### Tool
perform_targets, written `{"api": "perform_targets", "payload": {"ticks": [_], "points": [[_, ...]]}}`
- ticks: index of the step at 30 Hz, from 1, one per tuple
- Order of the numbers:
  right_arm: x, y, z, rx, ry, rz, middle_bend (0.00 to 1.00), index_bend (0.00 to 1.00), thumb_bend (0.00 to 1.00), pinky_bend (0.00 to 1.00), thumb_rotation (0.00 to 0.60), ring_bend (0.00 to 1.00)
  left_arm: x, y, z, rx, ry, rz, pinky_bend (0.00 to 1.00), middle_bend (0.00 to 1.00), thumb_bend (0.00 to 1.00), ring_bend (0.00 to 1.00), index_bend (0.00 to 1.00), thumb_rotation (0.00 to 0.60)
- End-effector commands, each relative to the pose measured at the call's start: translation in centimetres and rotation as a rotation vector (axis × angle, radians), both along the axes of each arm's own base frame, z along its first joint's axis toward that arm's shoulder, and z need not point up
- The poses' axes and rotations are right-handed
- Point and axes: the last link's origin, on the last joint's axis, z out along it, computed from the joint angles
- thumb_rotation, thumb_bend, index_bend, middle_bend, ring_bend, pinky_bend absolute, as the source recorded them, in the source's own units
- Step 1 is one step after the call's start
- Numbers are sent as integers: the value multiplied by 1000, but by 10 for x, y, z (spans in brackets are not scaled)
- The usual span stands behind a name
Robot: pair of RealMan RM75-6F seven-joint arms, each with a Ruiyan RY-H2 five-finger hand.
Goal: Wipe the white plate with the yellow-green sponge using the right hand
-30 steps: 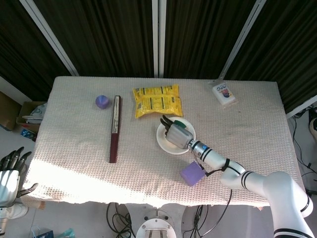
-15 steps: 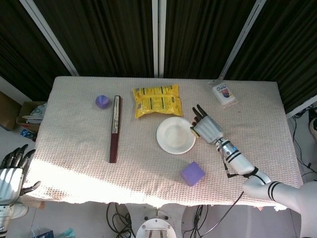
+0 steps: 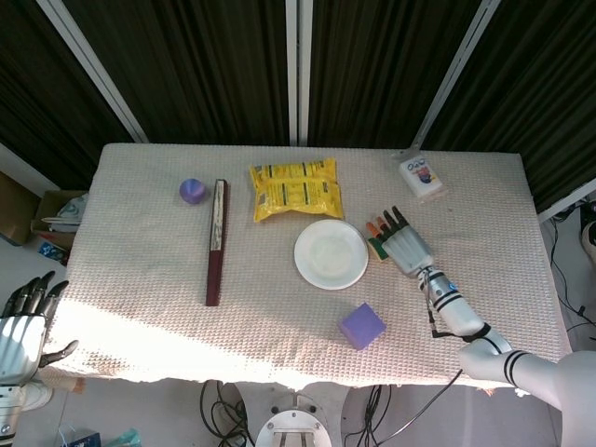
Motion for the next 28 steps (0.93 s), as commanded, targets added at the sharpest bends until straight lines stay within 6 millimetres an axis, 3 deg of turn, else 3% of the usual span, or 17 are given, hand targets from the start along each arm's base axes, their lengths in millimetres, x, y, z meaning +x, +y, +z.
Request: {"api": "perform_targets", "payload": {"ticks": [1, 8, 12, 16, 21, 28], "points": [[-2, 8, 19, -37, -35, -13, 45, 0, 351, 0, 600, 0, 1, 1, 0, 1, -2, -7, 117, 23, 63, 51, 138, 600], [-16, 51, 93, -189, -266, -72, 61, 0, 351, 0, 600, 0, 2, 7, 2, 26, -2, -25, 117, 23, 63, 51, 138, 600], [-32, 96, 139, -308, -420, -101, 110, 0, 352, 0, 600, 0, 4, 13, 4, 49, 13, -46, 117, 23, 63, 51, 138, 600], [-50, 143, 173, -400, -508, -149, 117, 0, 353, 0, 600, 0, 7, 14, 4, 62, 17, -57, 117, 23, 63, 51, 138, 600], [-66, 189, 195, -437, -564, -231, 115, 0, 368, 0, 600, 0, 10, 16, 3, 63, 34, -61, 117, 23, 62, 51, 138, 600], [-74, 195, 191, -406, -573, -271, 115, 0, 372, 0, 600, 0, 12, 16, 1, 47, 36, -44, 117, 23, 63, 51, 138, 600]]}}
